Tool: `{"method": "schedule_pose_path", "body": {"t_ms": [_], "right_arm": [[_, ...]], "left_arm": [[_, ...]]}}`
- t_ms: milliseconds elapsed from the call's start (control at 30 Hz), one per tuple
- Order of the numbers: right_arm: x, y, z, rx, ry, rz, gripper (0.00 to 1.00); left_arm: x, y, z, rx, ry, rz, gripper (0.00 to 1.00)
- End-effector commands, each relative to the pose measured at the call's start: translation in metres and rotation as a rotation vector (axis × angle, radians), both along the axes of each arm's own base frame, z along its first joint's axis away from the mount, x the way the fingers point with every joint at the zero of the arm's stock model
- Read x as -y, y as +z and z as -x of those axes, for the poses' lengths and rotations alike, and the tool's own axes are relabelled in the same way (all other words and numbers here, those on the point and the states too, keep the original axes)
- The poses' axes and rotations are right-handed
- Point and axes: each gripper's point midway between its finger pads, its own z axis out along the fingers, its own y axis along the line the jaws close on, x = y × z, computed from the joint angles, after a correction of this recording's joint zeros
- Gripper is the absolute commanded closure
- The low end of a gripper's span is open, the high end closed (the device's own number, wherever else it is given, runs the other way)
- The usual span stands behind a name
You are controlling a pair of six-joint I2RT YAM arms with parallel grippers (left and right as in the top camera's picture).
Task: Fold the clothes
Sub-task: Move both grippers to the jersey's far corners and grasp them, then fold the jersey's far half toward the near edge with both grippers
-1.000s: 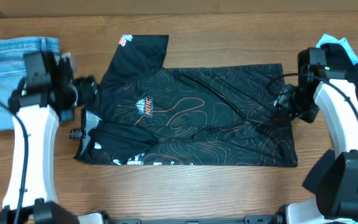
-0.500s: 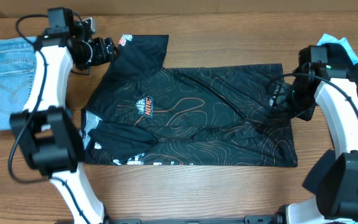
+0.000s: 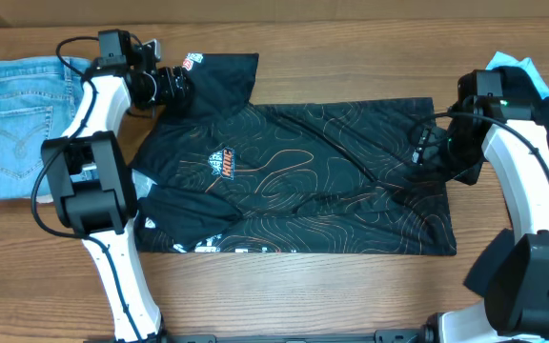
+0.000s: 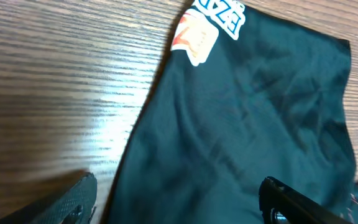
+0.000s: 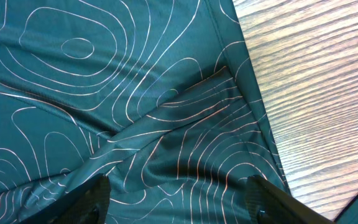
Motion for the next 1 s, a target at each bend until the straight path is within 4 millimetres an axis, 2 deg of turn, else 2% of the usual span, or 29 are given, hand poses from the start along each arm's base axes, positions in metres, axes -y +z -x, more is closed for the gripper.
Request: {"method": "schedule_pose_path", "body": {"t_ms": [0,167,267,367,400,467,500,533,733,867,967], "right_arm": [[0.001,0.015,-0.007,0.053,0.001,0.003,0.26],[0.001,0.015,-0.008,0.060,0.001,0.004,0.26],[0.002,0.016,-0.011,0.073,0.001,0.005,0.26],[0.002,0.016,-0.015,0.089,0.001,0.007,0.26],[0.002,0.017,-0.016,0.092,0.001,0.007,0.26],[0.002,0.017,-0.018,0.100,0.001,0.008,0.25],[0.002,0.017,-0.019,0.103,0.001,0.008,0.26],[0.002,0.017,-0.019,0.105,0.001,0.008,0.25],[0.003,0.019,-0.027,0.137,0.001,0.012,0.25],[0.005,0.025,-0.048,0.227,0.002,0.020,0.26],[0.003,0.028,-0.063,0.287,0.067,0.023,0.23]], "left_arm": [[0.007,-0.007,-0.007,0.016,-0.034,0.009,0.15],[0.013,-0.023,-0.004,-0.011,-0.044,0.039,0.26],[0.024,-0.025,-0.002,-0.012,-0.070,0.064,0.32],[0.031,-0.024,-0.004,0.003,-0.095,0.063,0.43],[0.032,-0.023,-0.004,0.006,-0.098,0.065,0.48],[0.035,-0.021,-0.005,0.012,-0.106,0.080,0.66],[0.035,-0.021,-0.005,0.012,-0.107,0.083,0.78],[0.035,-0.021,-0.004,0.011,-0.106,0.084,0.84],[0.034,-0.022,-0.003,-0.005,-0.089,0.091,0.96],[0.033,-0.016,-0.001,-0.017,-0.070,0.100,0.96],[0.027,-0.002,0.001,-0.030,-0.032,0.116,0.96]]}}
